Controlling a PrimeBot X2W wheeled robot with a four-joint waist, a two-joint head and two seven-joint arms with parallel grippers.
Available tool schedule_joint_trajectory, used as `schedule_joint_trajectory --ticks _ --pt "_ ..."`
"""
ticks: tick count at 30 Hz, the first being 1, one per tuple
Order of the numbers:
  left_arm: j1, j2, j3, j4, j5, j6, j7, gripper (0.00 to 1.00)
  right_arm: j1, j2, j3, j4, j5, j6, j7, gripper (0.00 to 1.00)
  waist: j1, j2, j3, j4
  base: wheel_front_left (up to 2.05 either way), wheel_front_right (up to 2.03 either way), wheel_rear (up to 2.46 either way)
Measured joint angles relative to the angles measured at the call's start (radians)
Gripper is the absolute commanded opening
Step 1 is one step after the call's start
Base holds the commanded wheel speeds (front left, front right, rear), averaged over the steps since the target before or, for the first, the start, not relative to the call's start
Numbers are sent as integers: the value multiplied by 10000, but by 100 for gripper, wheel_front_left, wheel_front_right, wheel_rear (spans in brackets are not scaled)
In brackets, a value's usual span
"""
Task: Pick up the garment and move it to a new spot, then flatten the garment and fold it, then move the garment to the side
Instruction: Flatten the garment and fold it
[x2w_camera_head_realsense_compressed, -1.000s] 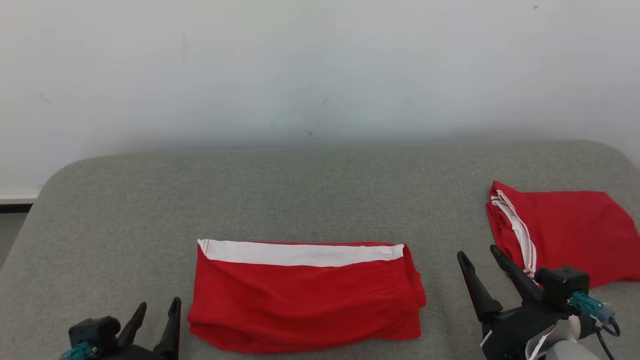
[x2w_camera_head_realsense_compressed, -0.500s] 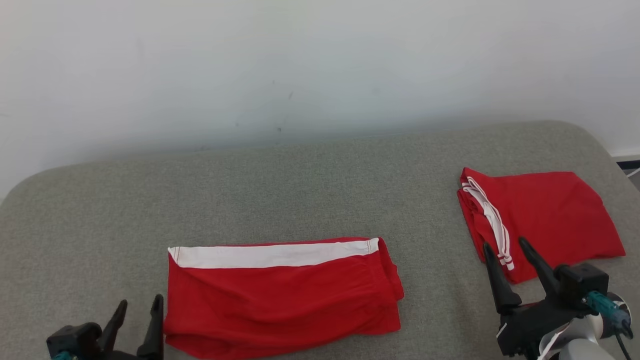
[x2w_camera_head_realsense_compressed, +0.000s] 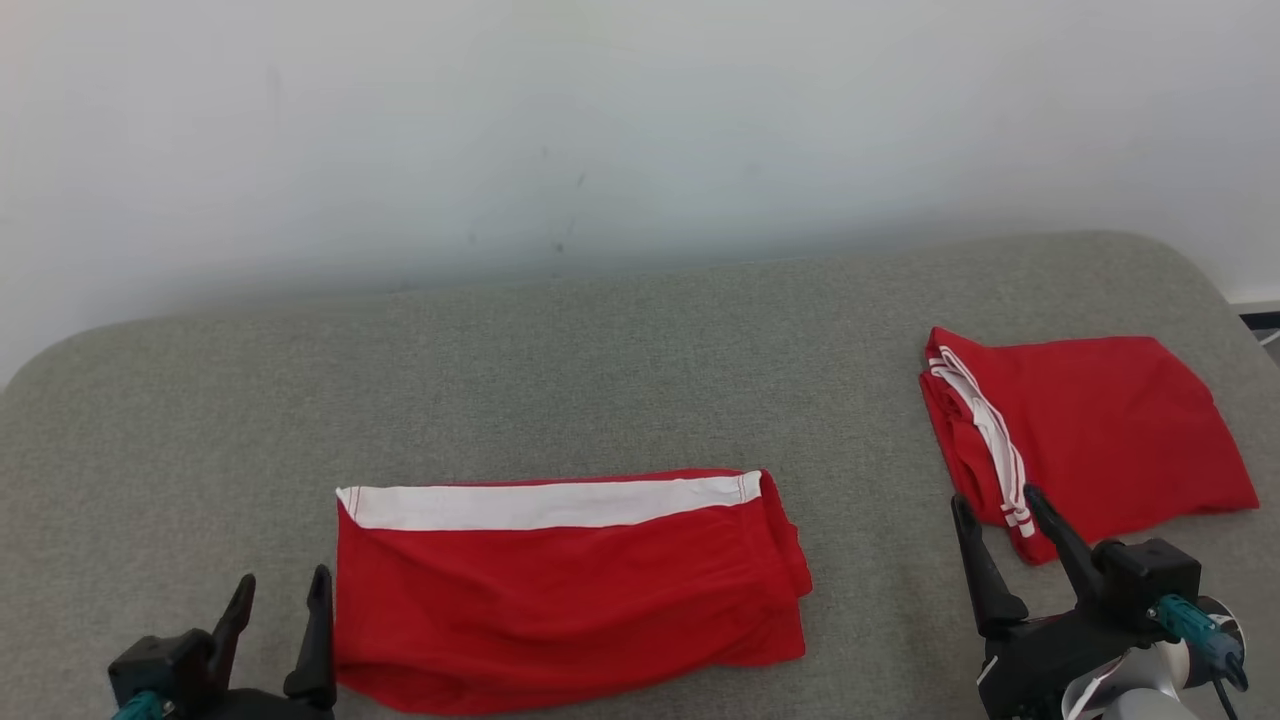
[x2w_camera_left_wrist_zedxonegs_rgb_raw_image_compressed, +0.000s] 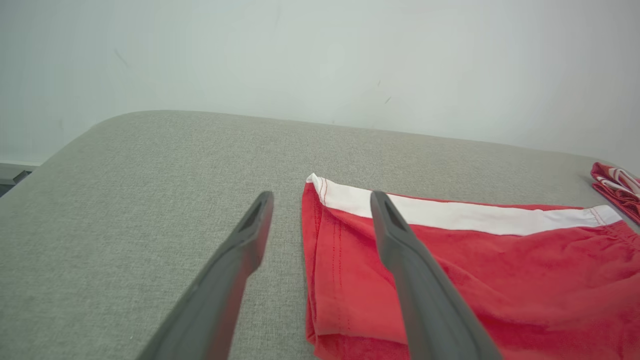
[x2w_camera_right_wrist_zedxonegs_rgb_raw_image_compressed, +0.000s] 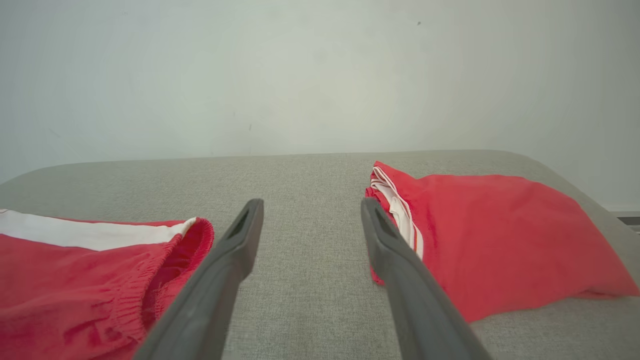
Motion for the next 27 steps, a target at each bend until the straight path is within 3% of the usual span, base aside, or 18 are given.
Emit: schedule_joint_trajectory --ticks 5,13,27 --pt "1 -165 35 -67 362 -2 -2 100 -43 161 221 88 0 25 -2 100 0 0 13 193 0 0 0" --pt "15 -355 130 -115 621 0 -2 100 -914 537 731 550 27 470 571 100 0 0 -48 494 0 0 0" --pt "82 -633 105 -153 989 0 -12 100 -2230 1158 1417 2082 800 1060 3014 100 0 0 -171 1027 0 0 0"
